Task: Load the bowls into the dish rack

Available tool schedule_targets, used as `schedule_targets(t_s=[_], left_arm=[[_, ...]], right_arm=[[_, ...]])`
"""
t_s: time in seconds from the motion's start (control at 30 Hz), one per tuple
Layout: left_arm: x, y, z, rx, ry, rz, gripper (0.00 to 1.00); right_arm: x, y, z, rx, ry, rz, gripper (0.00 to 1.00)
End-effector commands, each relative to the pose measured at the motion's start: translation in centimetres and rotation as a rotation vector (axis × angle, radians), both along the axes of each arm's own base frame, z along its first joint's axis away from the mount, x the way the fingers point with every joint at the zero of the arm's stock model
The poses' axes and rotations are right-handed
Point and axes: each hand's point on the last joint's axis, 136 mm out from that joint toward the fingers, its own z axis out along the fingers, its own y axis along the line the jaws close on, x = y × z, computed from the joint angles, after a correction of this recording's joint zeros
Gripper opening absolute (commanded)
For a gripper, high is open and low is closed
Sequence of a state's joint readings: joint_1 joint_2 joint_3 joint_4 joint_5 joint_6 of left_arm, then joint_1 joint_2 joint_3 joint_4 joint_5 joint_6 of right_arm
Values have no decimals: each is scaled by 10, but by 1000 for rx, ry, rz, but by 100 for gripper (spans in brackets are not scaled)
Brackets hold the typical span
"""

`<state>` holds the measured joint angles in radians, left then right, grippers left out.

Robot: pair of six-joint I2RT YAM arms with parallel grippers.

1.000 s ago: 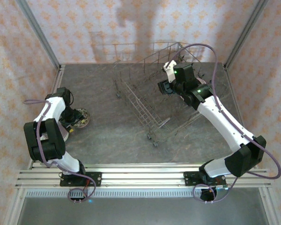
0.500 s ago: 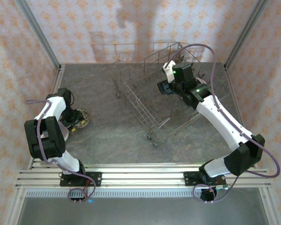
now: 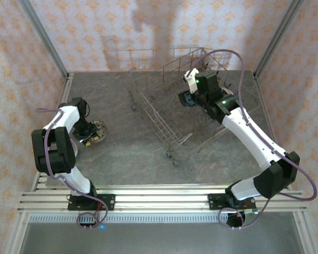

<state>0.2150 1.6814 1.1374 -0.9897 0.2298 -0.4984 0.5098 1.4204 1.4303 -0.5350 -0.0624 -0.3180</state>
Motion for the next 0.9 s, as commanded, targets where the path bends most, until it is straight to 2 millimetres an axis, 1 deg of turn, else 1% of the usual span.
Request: schedule_targets(t_s=[0.0, 0.23, 0.37, 0.47, 0.67, 0.8, 0.87], left_arm=[[-1, -13, 1, -32, 31, -57, 27], [4, -33, -3, -62, 35, -124, 18], [8, -41, -4, -58, 32, -158, 17], [16, -47, -3, -59, 4, -171, 19], [31, -58, -3, -79, -24, -213, 32], [38, -58, -3, -67, -40, -229, 33], [39, -57, -3, -56, -40, -235, 31]], right_arm=[[0, -6, -1, -26, -12, -17, 66], [-2, -7, -1, -26, -12, -21, 66], [-3, -9, 3, -24, -21, -27, 66], [-4, -10, 5, -22, -26, -30, 66], [-5, -11, 5, -19, -23, -32, 66], [-5, -11, 6, -19, -24, -33, 66], [-5, -11, 6, -19, -24, -33, 66]])
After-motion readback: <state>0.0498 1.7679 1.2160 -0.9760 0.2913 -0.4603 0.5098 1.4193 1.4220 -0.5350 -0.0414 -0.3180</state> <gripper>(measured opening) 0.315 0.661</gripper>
